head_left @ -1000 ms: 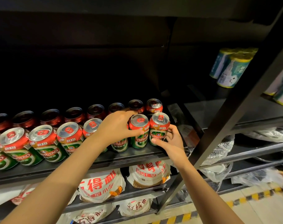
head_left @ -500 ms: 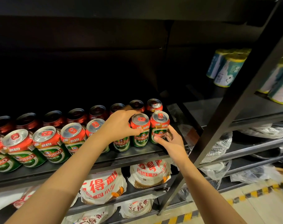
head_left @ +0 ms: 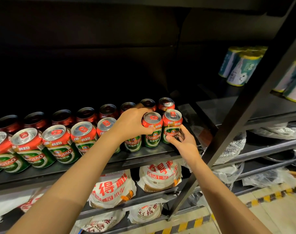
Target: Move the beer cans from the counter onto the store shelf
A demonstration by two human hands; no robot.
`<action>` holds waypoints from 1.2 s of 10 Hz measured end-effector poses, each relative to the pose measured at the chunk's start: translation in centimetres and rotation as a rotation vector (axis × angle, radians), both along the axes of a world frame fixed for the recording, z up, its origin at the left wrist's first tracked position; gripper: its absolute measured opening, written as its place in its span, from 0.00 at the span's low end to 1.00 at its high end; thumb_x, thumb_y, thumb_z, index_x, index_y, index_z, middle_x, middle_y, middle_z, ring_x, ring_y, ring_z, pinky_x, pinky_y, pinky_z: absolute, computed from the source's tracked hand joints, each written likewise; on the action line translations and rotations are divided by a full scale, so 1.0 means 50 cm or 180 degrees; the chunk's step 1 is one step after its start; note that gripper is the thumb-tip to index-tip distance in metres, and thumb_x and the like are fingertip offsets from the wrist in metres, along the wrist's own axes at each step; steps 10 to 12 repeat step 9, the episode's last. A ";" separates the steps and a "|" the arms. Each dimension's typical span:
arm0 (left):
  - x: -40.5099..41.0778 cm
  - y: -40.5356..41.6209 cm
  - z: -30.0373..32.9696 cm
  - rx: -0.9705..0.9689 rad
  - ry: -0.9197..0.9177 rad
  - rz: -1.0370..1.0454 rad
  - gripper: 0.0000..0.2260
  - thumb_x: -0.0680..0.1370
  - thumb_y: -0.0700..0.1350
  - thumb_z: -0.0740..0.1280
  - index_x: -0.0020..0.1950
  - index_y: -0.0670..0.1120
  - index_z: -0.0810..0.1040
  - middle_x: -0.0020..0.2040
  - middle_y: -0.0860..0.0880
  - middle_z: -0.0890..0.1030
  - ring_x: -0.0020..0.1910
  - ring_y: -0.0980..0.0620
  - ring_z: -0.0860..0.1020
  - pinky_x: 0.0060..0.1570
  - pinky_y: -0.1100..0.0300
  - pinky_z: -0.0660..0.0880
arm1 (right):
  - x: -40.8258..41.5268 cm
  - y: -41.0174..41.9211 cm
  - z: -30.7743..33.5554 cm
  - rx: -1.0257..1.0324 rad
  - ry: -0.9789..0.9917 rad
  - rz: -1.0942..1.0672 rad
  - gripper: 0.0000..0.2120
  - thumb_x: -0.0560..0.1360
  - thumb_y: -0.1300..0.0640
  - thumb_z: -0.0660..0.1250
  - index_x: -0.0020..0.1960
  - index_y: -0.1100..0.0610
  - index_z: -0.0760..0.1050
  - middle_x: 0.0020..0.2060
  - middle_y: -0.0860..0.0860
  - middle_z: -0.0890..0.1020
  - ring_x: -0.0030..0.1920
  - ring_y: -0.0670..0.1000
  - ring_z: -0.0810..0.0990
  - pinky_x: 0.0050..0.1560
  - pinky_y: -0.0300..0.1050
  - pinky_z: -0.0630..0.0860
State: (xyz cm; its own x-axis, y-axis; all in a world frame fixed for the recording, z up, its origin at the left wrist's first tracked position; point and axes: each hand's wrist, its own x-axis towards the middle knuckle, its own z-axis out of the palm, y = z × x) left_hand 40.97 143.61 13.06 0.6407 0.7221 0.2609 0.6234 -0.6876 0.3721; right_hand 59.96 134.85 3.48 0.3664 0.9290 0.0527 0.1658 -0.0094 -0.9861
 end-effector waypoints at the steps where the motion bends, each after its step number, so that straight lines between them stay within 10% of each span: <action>1: 0.000 0.000 -0.001 0.0015 0.0057 0.0012 0.30 0.70 0.54 0.72 0.69 0.49 0.69 0.62 0.50 0.75 0.59 0.52 0.75 0.51 0.66 0.67 | -0.001 -0.001 0.002 -0.0009 -0.0055 0.0000 0.31 0.71 0.55 0.74 0.71 0.49 0.67 0.63 0.45 0.77 0.64 0.42 0.74 0.65 0.40 0.70; 5: -0.024 -0.033 0.064 0.0081 0.0399 -0.0040 0.28 0.75 0.56 0.66 0.71 0.48 0.66 0.67 0.48 0.73 0.64 0.50 0.73 0.59 0.57 0.70 | -0.022 -0.033 0.040 -0.0224 -0.0368 -0.0367 0.28 0.76 0.54 0.68 0.73 0.52 0.62 0.65 0.44 0.72 0.66 0.45 0.70 0.68 0.45 0.67; 7: -0.161 -0.101 0.126 -0.0063 -0.0214 0.0041 0.26 0.76 0.53 0.65 0.73 0.52 0.64 0.68 0.55 0.71 0.65 0.58 0.70 0.62 0.62 0.67 | -0.099 -0.162 0.128 0.0065 -0.0682 -0.1051 0.08 0.77 0.59 0.65 0.55 0.54 0.78 0.49 0.46 0.81 0.52 0.43 0.79 0.52 0.36 0.74; 9: -0.379 -0.235 0.176 -0.0106 -0.1199 0.0357 0.24 0.72 0.65 0.63 0.66 0.60 0.69 0.61 0.66 0.73 0.58 0.70 0.71 0.56 0.71 0.67 | -0.199 -0.296 0.247 0.0622 -0.0610 -0.0754 0.08 0.76 0.62 0.65 0.50 0.52 0.81 0.46 0.44 0.84 0.50 0.38 0.80 0.47 0.24 0.72; 12: -0.379 -0.235 0.176 -0.0106 -0.1199 0.0357 0.24 0.72 0.65 0.63 0.66 0.60 0.69 0.61 0.66 0.73 0.58 0.70 0.71 0.56 0.71 0.67 | -0.199 -0.296 0.247 0.0622 -0.0610 -0.0754 0.08 0.76 0.62 0.65 0.50 0.52 0.81 0.46 0.44 0.84 0.50 0.38 0.80 0.47 0.24 0.72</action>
